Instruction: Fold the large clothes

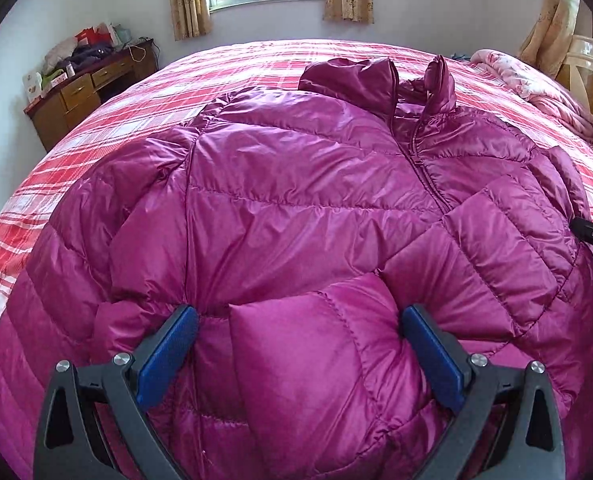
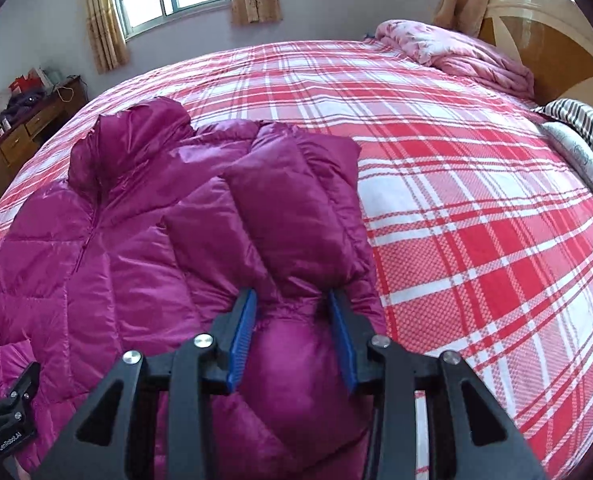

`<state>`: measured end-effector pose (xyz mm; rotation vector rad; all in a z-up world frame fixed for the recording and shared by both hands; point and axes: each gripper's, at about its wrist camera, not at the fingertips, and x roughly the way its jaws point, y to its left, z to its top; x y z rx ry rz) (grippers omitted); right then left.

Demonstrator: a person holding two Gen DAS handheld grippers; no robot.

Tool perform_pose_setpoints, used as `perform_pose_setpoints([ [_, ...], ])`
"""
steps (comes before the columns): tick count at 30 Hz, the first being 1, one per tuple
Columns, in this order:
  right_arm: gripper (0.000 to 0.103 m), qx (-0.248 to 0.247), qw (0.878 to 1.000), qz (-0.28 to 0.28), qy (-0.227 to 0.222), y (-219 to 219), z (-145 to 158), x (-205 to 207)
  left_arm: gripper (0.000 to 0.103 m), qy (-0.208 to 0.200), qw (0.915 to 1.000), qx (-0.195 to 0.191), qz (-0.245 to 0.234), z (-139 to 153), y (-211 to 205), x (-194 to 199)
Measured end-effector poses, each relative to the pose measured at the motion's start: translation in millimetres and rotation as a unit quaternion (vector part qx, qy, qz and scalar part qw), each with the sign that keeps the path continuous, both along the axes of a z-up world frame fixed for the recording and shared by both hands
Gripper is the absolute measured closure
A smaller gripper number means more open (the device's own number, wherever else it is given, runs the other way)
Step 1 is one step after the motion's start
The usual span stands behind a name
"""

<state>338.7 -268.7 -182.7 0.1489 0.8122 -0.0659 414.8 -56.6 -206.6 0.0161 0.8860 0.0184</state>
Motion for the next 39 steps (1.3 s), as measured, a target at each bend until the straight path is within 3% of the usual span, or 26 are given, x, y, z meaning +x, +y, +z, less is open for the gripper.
perform_pose_setpoints([
  [5,0.055,0.008,0.998,0.052,-0.018,28.3,19.0,-25.3,0.001,-0.001,1.0,-0.001,0.0,-0.2,0.7,-0.4],
  [8,0.047,0.011,0.996,0.086,-0.011,49.7,15.9,-34.9,0.001,-0.001,1.0,-0.001,0.0,-0.1,0.7,-0.5],
  [11,0.046,-0.001,0.995,0.103,-0.003,65.1,5.1,-40.0,0.001,-0.001,1.0,-0.002,0.0,0.0,0.9,-0.4],
  [18,0.045,-0.012,0.995,0.103,-0.002,73.3,-24.6,-43.8,0.001,-0.001,1.0,-0.001,0.0,0.0,0.5,-0.4],
  [22,0.044,-0.044,0.994,0.101,-0.005,81.4,-27.1,-46.2,0.001,-0.002,1.0,-0.005,-0.001,0.5,2.4,-0.6],
  [34,0.044,-0.057,0.993,0.098,-0.013,83.2,-29.0,-49.0,0.001,0.003,0.9996,-0.018,-0.023,11.4,14.2,-8.2],
  [39,0.044,-0.054,0.994,0.099,-0.014,83.2,-29.1,-48.2,0.001,-0.057,0.998,0.026,-0.012,53.1,47.1,-54.7],
])
